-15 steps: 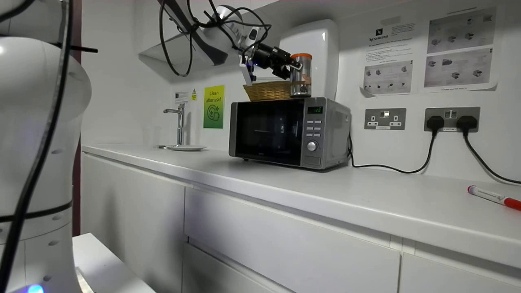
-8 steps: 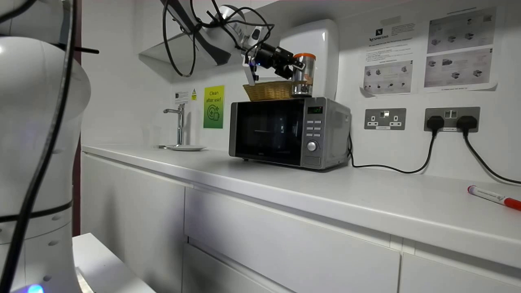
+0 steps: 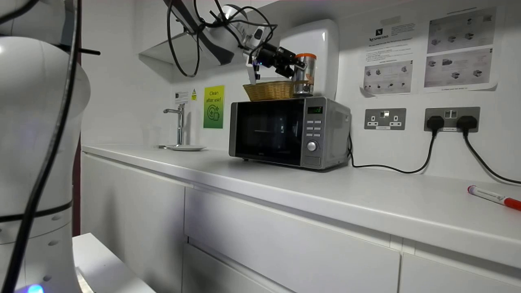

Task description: Put the silver can on top of the microwave

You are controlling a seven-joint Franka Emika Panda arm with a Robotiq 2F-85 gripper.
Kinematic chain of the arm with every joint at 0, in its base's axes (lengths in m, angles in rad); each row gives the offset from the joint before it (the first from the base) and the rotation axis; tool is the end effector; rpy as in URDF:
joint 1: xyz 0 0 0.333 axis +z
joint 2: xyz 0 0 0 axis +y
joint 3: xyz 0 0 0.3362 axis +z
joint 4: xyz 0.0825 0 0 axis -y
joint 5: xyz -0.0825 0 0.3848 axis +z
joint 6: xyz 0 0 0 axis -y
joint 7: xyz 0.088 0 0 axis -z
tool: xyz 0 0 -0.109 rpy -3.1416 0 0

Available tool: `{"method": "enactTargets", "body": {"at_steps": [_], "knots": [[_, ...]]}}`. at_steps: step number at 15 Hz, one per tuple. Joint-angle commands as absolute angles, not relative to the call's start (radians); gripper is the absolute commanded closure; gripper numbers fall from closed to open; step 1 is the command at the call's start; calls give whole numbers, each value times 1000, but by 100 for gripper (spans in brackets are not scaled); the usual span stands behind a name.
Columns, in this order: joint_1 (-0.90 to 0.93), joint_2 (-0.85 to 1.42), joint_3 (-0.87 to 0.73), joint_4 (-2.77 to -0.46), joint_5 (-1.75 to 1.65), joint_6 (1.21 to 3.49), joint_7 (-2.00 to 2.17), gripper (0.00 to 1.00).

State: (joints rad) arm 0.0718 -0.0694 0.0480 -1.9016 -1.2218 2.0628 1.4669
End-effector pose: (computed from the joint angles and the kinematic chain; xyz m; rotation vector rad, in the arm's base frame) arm 0.5738 0.0183 0.6031 2.0277 -0.9041 1.1815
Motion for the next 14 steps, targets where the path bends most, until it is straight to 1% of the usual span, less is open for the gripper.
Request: {"method": "enactTargets", "body": {"at_steps": [1, 14], "knots": [[58, -36, 47, -1854, -1249, 2100, 1449, 44], [52, -12, 42, -1877, -1267, 2129, 1458, 44]]}}
